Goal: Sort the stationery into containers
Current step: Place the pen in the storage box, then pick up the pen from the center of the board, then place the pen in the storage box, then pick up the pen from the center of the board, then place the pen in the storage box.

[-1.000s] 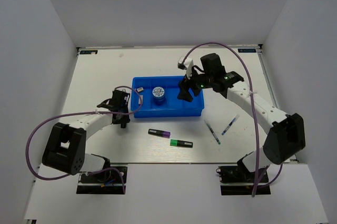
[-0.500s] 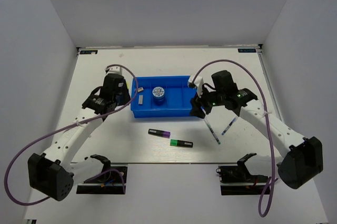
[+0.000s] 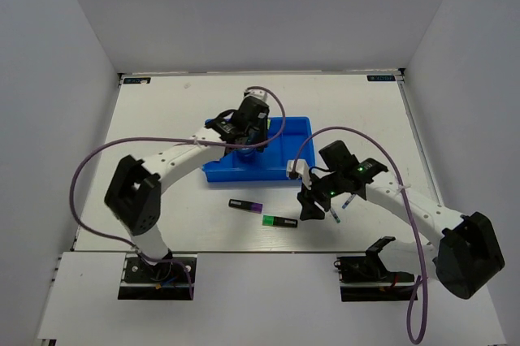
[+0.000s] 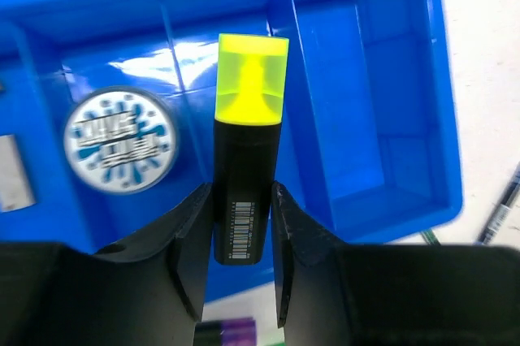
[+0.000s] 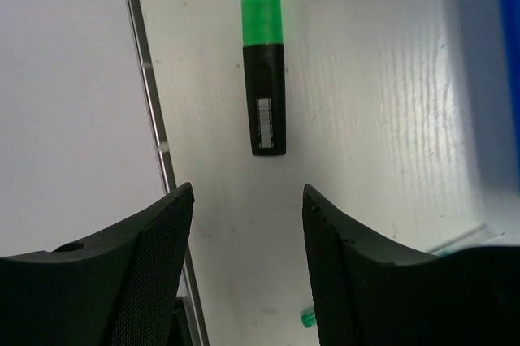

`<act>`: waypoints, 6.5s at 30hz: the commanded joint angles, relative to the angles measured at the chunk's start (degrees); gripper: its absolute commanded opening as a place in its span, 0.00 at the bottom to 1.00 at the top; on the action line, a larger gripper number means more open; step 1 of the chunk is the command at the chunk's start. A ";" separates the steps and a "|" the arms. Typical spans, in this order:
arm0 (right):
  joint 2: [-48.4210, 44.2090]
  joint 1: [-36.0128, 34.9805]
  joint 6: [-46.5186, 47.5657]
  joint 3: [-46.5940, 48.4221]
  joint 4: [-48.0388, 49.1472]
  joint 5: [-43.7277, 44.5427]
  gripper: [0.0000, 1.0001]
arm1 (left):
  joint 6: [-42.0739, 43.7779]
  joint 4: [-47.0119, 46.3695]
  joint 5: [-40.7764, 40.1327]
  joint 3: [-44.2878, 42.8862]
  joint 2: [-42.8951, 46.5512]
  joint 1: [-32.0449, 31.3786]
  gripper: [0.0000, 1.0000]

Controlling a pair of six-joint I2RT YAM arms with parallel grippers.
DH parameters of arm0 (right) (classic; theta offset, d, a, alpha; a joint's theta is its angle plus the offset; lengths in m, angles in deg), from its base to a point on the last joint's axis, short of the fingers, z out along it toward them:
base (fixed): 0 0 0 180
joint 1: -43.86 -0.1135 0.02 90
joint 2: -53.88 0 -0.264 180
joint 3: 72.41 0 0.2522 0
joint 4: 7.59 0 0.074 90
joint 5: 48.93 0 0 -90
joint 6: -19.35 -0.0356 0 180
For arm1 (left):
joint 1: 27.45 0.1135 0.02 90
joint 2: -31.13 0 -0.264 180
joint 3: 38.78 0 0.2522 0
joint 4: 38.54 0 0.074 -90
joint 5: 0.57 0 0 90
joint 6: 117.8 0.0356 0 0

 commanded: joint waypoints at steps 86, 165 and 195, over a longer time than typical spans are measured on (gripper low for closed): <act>30.15 -5.40 -33.81 45.41 0.38 44.93 0.00 | 50.36 -9.70 11.07 42.32 34.44 -12.78 0.57; 0.11 18.51 -31.55 6.95 6.17 37.94 0.60 | 34.91 -3.13 -6.50 -13.65 -9.14 -6.81 0.13; 8.80 31.35 -43.60 10.55 -3.93 31.47 0.53 | 10.03 5.76 -9.94 -15.34 -16.10 -3.64 0.53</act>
